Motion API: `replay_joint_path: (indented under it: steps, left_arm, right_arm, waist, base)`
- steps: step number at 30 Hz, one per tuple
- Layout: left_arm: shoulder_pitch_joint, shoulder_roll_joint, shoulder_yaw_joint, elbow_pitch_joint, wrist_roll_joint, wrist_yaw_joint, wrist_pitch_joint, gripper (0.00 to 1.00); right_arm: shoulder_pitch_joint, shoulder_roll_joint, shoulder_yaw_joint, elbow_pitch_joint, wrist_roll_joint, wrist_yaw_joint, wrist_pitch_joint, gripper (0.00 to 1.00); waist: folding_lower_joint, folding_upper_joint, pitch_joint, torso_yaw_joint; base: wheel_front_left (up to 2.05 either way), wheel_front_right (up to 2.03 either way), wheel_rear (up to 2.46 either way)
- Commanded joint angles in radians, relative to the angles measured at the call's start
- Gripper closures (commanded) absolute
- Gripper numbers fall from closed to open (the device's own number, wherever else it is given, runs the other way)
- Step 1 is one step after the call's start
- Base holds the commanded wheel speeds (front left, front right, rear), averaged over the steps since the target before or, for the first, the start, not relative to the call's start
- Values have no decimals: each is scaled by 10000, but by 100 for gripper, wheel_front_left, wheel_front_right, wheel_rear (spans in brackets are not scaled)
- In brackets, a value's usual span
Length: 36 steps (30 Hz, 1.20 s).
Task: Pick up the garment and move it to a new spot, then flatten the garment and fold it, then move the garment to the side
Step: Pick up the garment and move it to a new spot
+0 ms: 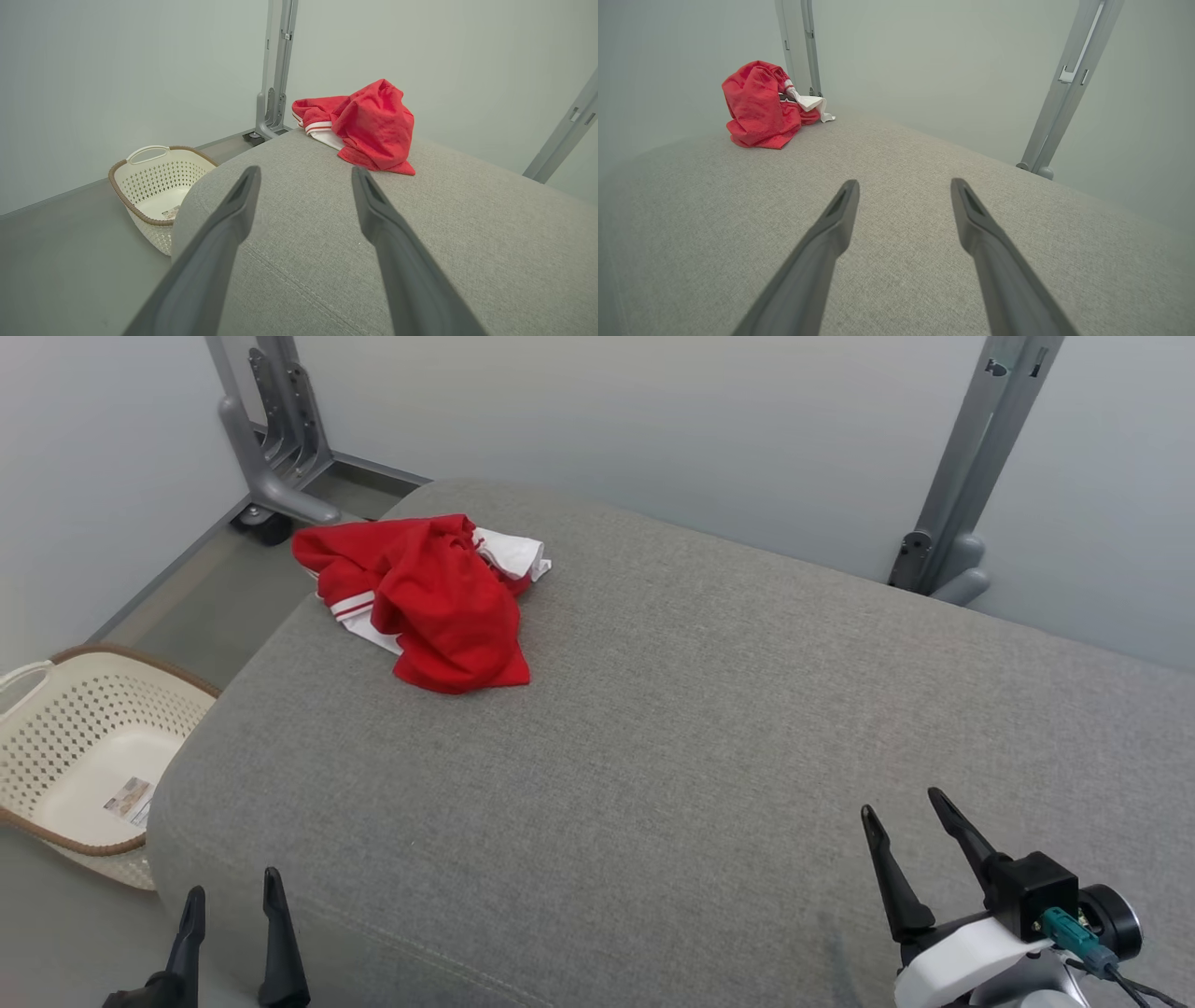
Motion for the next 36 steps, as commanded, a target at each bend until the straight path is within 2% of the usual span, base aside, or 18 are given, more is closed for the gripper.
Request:
replay_joint_path:
  steps: [1,5,10,16,21,26,31,36]
  left_arm:
    - [114,14,46,-131,-126,92,3,0]
    - [14,14,-86,-285,-187,110,3,0]
    - [-501,14,-423,-41,12,-239,1,0]
    - [-1891,93,-903,896,-11,-623,2,0]
    - [-4109,166,-1015,1815,-359,-776,73,0]
    - [-6584,384,-1070,2880,-1018,-895,679,0]
    - [-8783,995,-1360,4280,-1471,-961,1335,0]
    - [-10443,1206,-1528,6102,-1976,-979,1695,0]
  right_arm:
    - [-103,-99,58,55,81,-7,-29,0]
    - [-33,-189,46,-53,193,-7,-29,0]
    - [374,-119,-342,-415,225,-7,-30,0]
    - [275,-389,-667,-1060,16,-6,-30,0]
    - [-559,-1206,-676,-1685,-10,-7,-30,0]
    - [-1335,-1945,-872,-2254,105,-7,-30,0]
    - [-1865,-2486,-731,-2558,216,-7,-30,0]
    - [-2133,-2837,-354,-2777,296,-7,-30,0]
  waist:
    - [0,0,124,239]
    - [0,0,122,223]
    - [0,0,222,264]
    - [0,0,1423,142]
    - [0,0,3334,-371]
    - [0,0,4920,-695]
    - [0,0,5848,-1004]
    - [0,0,6475,-1339]
  base:
    - [0,0,0]
    - [0,0,0]
    - [0,0,0]
    - [0,0,0]
    - [0,0,0]
    - [0,0,0]
    - [0,0,0]
    - [0,0,0]
